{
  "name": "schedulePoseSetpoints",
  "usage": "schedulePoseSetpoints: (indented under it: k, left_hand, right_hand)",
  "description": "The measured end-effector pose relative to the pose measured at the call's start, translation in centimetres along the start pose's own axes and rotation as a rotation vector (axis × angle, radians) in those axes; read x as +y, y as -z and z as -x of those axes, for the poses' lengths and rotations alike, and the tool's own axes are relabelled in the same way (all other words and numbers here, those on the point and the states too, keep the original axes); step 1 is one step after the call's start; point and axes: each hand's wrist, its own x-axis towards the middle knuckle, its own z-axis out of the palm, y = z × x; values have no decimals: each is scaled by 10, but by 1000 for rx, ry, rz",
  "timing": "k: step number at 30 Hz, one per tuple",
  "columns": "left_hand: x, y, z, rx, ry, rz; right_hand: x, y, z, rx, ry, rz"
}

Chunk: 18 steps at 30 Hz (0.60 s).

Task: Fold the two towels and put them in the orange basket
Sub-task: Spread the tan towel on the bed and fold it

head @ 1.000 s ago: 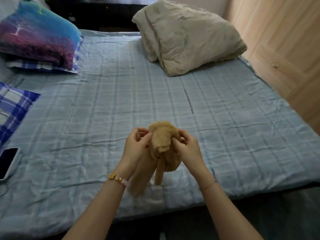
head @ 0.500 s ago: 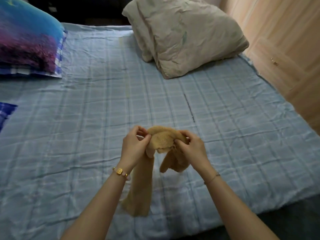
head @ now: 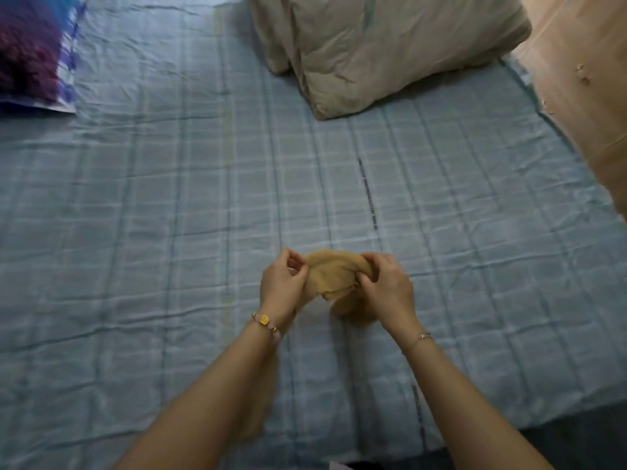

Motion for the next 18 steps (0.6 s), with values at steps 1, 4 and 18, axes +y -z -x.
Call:
schedulePoseSetpoints:
  k: [1,4,18]
  left_hand:
    - [-1,-10,-4,3,13,-11]
    - [-7,-33,-15,11,54,-26]
    - [-110,-36,3,-92,66,-242]
  right_hand:
    - [8,-1,-7,-7,5,24]
    - [25,-9,-25,-38,4,63]
    - [99,-65,-25,-119,24,-68]
